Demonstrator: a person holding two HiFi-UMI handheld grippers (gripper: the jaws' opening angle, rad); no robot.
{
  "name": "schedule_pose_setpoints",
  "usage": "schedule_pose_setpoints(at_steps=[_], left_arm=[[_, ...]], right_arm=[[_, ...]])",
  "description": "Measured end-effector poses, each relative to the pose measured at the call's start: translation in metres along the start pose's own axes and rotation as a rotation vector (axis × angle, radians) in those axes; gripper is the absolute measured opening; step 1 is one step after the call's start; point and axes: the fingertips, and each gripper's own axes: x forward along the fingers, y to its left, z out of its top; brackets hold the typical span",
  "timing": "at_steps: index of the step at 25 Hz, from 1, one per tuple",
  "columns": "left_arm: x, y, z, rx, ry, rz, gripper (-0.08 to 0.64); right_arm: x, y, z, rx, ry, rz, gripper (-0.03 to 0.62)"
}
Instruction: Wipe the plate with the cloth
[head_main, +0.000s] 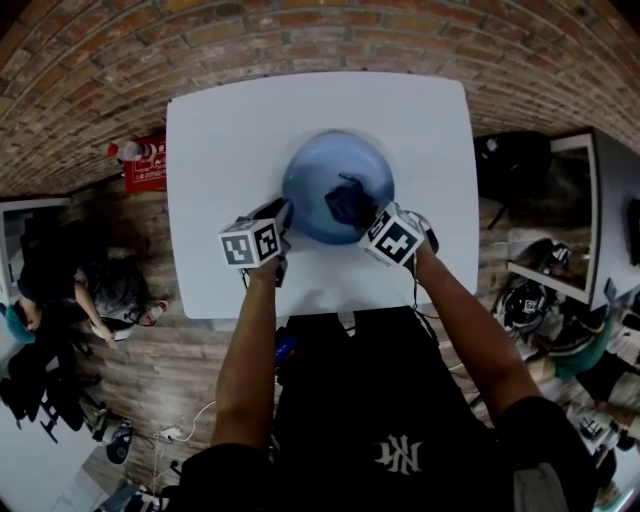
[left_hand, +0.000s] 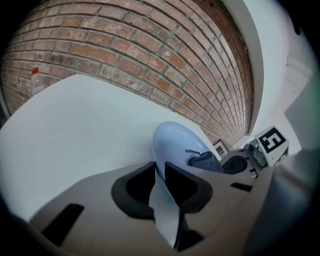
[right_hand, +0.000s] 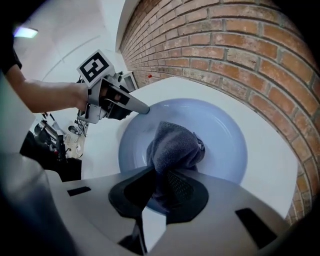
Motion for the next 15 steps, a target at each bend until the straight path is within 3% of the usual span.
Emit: schedule_pose_setpoints(at_steps=[9, 15], left_arm=[[0.000, 0.000, -0.002, 0.003, 0.003, 0.006, 0.063], [0.001, 0.000, 0.000, 0.006, 0.009, 0.005, 0.069]], right_arm=[[-0.008, -0.030, -0.010, -0.011, 0.005, -0.090, 0.066], [-0.017, -0.065, 0.001, -0.045, -0.008, -0.199, 0.066]])
